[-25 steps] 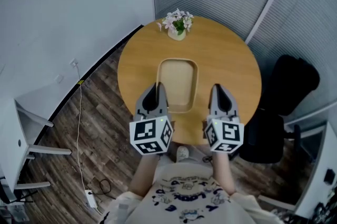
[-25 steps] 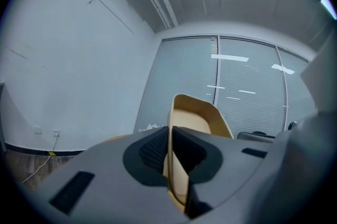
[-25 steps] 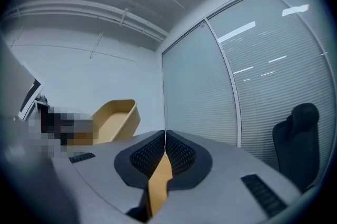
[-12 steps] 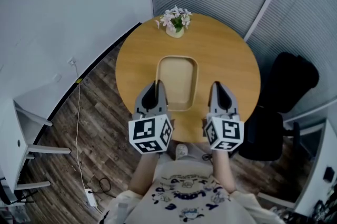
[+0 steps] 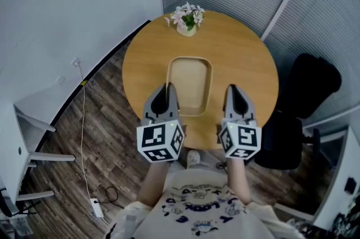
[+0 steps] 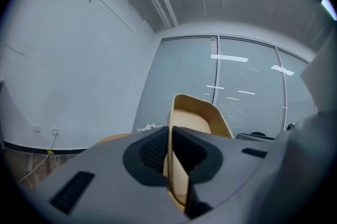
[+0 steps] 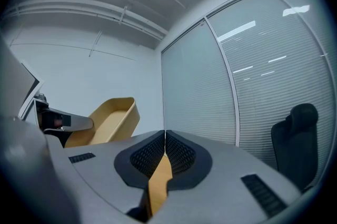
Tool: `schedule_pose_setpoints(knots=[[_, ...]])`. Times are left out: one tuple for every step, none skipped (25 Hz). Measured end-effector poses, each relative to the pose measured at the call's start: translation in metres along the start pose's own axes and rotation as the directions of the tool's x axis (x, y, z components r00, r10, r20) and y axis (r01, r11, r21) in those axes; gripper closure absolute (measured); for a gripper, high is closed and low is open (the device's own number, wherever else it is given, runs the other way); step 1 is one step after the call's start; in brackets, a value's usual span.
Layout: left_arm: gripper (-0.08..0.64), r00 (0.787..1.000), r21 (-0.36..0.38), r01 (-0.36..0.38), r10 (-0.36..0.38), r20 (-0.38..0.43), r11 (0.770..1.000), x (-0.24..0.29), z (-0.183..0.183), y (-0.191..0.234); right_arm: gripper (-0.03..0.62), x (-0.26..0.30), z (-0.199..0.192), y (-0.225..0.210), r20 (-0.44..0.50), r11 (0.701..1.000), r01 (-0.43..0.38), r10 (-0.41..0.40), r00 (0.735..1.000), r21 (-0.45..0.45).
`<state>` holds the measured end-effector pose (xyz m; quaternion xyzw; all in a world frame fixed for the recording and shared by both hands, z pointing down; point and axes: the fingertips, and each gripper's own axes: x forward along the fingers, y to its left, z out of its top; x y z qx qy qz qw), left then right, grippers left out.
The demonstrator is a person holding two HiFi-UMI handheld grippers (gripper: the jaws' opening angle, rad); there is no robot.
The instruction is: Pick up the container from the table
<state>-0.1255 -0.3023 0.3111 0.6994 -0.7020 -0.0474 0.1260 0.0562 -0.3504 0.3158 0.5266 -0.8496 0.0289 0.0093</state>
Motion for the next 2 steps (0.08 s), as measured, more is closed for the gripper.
schedule_pose_setpoints(knots=[[0.54, 1.0, 0.0, 0.001, -0.001, 0.0, 1.0, 0.0004, -0.0002, -0.0005, 0.582, 0.0003, 0.0002, -0.0006, 0.001, 1.0, 0.0, 0.0, 1.0, 0.0], [0.54, 1.0, 0.001, 0.001, -0.001, -0.001, 1.0, 0.0007, -0.0004, -0.001, 0.582, 0.0005, 0.0004, -0.0011, 0.002, 1.0, 0.0, 0.0, 1.0, 0.0]])
